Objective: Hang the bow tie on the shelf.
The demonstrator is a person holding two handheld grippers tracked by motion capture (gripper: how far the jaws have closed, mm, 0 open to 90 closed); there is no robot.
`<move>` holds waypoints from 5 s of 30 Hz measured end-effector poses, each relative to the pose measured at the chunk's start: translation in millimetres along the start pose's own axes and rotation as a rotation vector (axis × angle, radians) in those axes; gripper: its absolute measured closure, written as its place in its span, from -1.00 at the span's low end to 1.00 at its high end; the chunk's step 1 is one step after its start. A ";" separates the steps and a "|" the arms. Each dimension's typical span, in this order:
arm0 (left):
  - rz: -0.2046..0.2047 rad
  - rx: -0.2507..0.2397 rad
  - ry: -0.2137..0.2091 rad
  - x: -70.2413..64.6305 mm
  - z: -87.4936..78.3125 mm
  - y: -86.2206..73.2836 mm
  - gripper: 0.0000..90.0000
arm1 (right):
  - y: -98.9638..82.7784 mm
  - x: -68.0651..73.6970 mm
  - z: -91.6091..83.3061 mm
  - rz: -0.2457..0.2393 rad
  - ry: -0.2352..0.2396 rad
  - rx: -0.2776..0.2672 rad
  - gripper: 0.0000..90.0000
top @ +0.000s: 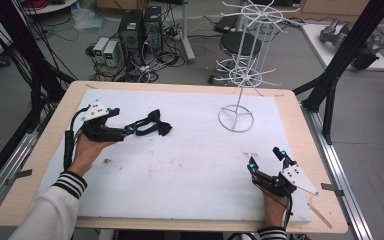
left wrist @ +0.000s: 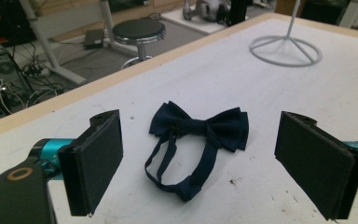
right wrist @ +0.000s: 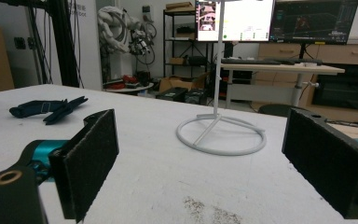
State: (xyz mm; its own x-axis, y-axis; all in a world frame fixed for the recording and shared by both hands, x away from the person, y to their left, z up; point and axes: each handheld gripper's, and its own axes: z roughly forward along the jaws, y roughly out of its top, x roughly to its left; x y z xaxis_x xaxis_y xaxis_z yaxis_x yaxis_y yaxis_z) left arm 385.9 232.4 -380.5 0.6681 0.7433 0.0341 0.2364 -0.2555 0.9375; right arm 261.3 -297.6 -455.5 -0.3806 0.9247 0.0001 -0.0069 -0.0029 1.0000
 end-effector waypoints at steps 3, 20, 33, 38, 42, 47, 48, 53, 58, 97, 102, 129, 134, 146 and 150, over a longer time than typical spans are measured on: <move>0.009 0.035 -0.015 -1.0 8.1 2.6 -0.66 | 0.0 -0.1 -0.1 -0.002 -0.001 0.001 -0.78; 0.091 0.248 -0.051 -6.9 56.0 2.8 -0.59 | 0.0 0.0 0.1 -0.003 -0.005 0.002 -0.78; 0.124 0.344 -0.083 -12.8 85.8 4.7 -0.52 | 0.0 0.2 0.5 -0.005 -0.006 0.005 -0.78; 0.129 0.391 -0.099 -12.5 93.5 5.0 -0.47 | 0.1 0.2 0.5 -0.005 -0.006 0.004 -0.78; 0.148 0.453 -0.108 -13.8 102.2 7.1 -0.44 | 0.0 0.1 0.4 -0.003 -0.006 0.004 -0.78; 0.159 0.485 -0.116 -14.3 106.8 9.4 -0.35 | 0.0 0.2 0.4 -0.002 -0.006 0.004 -0.78; 0.154 0.495 -0.119 -14.5 108.6 10.0 -0.35 | 0.0 0.2 0.4 -0.002 -0.006 0.004 -0.78; 0.164 0.545 -0.132 -14.3 114.7 10.3 -0.25 | 0.0 0.1 0.4 -0.003 -0.006 0.004 -0.78; 0.169 0.579 -0.123 -13.9 118.5 10.7 -0.10 | 0.0 0.1 0.3 -0.001 -0.005 0.005 -0.78; 0.136 0.644 -0.073 -18.8 124.7 13.8 0.92 | 0.0 -0.2 0.0 0.002 -0.005 0.002 -0.78; 0.136 0.601 -0.072 -19.1 119.3 18.7 0.92 | 0.0 -0.2 0.0 0.001 -0.005 0.002 -0.78; -0.007 0.217 -0.119 -22.1 90.1 39.2 0.92 | -0.1 0.1 0.0 -0.001 -0.006 0.000 -0.78; -0.034 0.161 -0.120 -21.8 88.0 44.9 0.92 | -0.1 0.1 -0.1 0.000 -0.006 0.001 -0.78; -0.043 0.097 -0.131 -25.3 88.7 70.2 0.92 | -0.1 0.0 -0.2 0.004 -0.006 0.001 -0.78; -0.040 0.085 -0.129 -27.5 90.7 76.5 0.92 | -0.1 -0.2 -0.2 0.003 -0.005 0.001 -0.78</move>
State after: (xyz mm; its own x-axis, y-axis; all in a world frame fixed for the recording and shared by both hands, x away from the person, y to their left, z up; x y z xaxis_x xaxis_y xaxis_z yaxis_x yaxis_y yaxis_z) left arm 449.6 136.4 -341.1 0.7408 0.6697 -0.0527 0.3196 -0.2824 0.9045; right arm 261.2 -297.9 -455.6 -0.3762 0.9265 0.0030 -0.0053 -0.0054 1.0000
